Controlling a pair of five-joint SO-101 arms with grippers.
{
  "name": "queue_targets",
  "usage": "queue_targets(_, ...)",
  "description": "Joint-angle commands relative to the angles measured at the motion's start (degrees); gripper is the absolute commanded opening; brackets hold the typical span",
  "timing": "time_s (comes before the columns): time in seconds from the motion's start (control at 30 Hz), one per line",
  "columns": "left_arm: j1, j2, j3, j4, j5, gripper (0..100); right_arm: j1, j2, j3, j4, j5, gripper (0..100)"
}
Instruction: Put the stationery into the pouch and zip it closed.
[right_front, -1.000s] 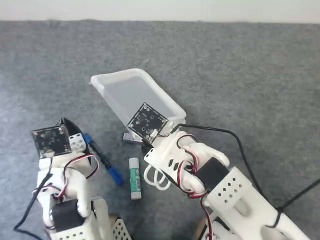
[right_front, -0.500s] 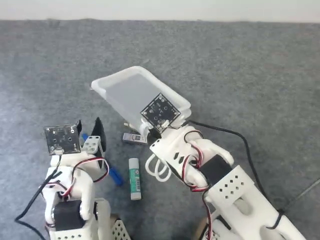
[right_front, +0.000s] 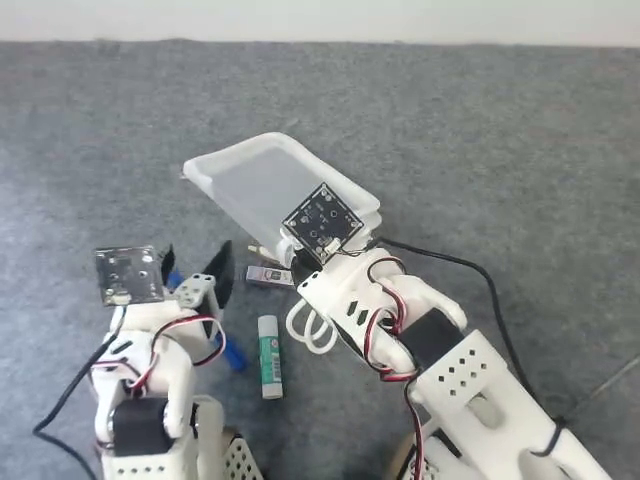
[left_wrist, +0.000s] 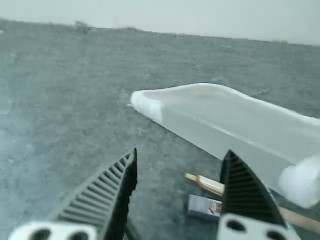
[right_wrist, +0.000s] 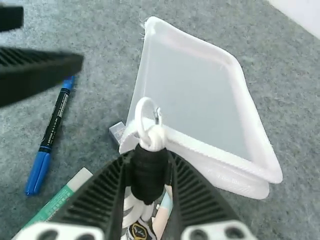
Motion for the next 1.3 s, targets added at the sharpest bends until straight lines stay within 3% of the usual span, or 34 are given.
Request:
queue_targets(0.0,3.6,0.53,-0.75,0.35,1.23,27,0.57,-2.68,-0.35,-1.54,-0.44,0.6)
queue_targets(0.63,13.19,0.44,-1.01,2.81,1.23,27,-0.04,-2.59,1.05,-4.44,1.67,0.6)
queue_targets(1.07,12.84,0.44,5.85,-5.36,0.79,27,-3.65,-3.12,0.97,-3.12,1.67,0.6)
queue_targets(1.27,11.87,0.44,5.93,-5.36,0.79,27,-4.0,-3.12,0.88,-1.01,2.02,0.6)
